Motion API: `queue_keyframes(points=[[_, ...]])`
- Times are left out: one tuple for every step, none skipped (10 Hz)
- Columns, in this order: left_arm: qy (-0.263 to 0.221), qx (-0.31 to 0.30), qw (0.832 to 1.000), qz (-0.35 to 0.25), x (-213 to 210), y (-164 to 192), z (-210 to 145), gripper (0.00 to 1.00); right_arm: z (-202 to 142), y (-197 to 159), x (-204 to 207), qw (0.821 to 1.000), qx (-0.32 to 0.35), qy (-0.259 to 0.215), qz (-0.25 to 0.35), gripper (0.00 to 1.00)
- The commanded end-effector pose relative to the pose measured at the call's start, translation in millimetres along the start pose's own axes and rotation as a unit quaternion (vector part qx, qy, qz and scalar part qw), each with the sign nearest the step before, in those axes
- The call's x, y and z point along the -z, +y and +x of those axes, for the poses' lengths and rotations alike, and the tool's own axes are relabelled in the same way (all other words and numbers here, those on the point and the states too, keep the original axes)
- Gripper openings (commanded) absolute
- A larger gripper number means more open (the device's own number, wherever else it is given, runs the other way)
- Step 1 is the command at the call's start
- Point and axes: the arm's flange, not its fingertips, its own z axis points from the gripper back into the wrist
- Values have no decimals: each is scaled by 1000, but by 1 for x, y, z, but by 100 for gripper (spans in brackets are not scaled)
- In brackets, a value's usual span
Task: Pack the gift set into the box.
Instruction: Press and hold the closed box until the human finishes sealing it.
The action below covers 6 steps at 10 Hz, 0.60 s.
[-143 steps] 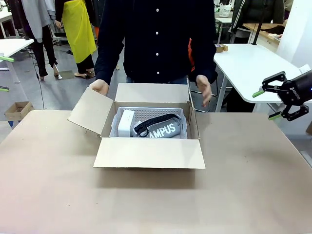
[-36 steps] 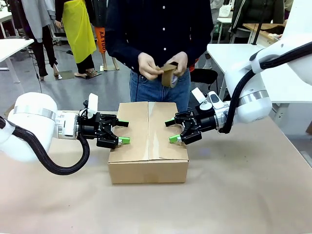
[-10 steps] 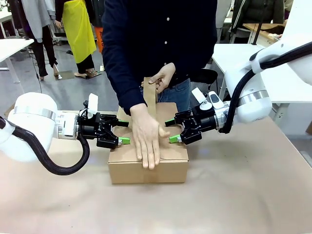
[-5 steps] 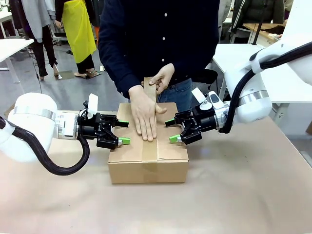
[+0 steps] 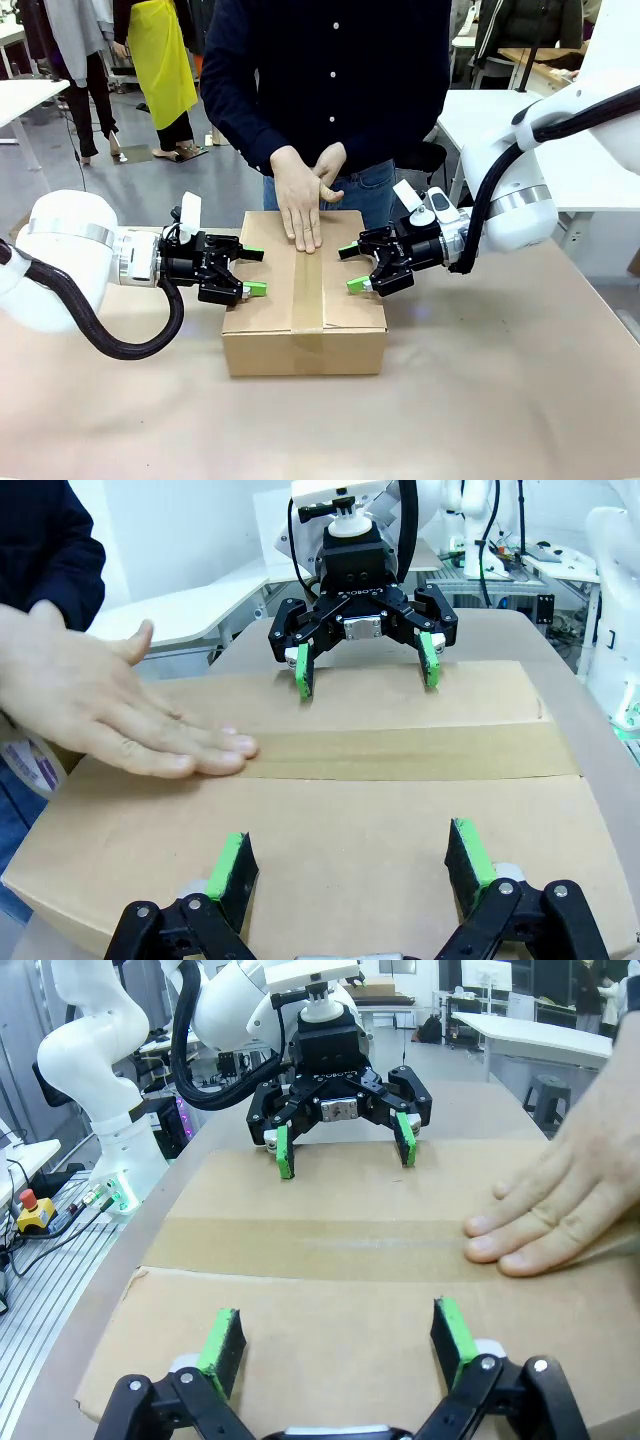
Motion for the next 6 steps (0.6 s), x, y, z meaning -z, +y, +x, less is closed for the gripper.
queue_keyframes(points=[[0, 2, 1000, -1, 0, -1, -2, 100, 2, 0, 0, 1000, -1, -1, 1, 100], [0, 2, 1000, -1, 0, -1, -2, 100, 2, 0, 0, 1000, -1, -1, 1, 100], [0, 2, 1000, -1, 0, -1, -2, 100, 2, 0, 0, 1000, -1, -1, 1, 100], [0, 2, 1000, -1, 0, -1, -2, 100, 2, 0, 0, 1000, -1, -1, 1, 100], [0, 2, 1000, -1, 0, -1, -2, 100, 2, 0, 0, 1000, -1, -1, 1, 100], [0, 2, 1000, -1, 0, -1, -2, 100, 2, 0, 0, 1000, -1, -1, 1, 100]])
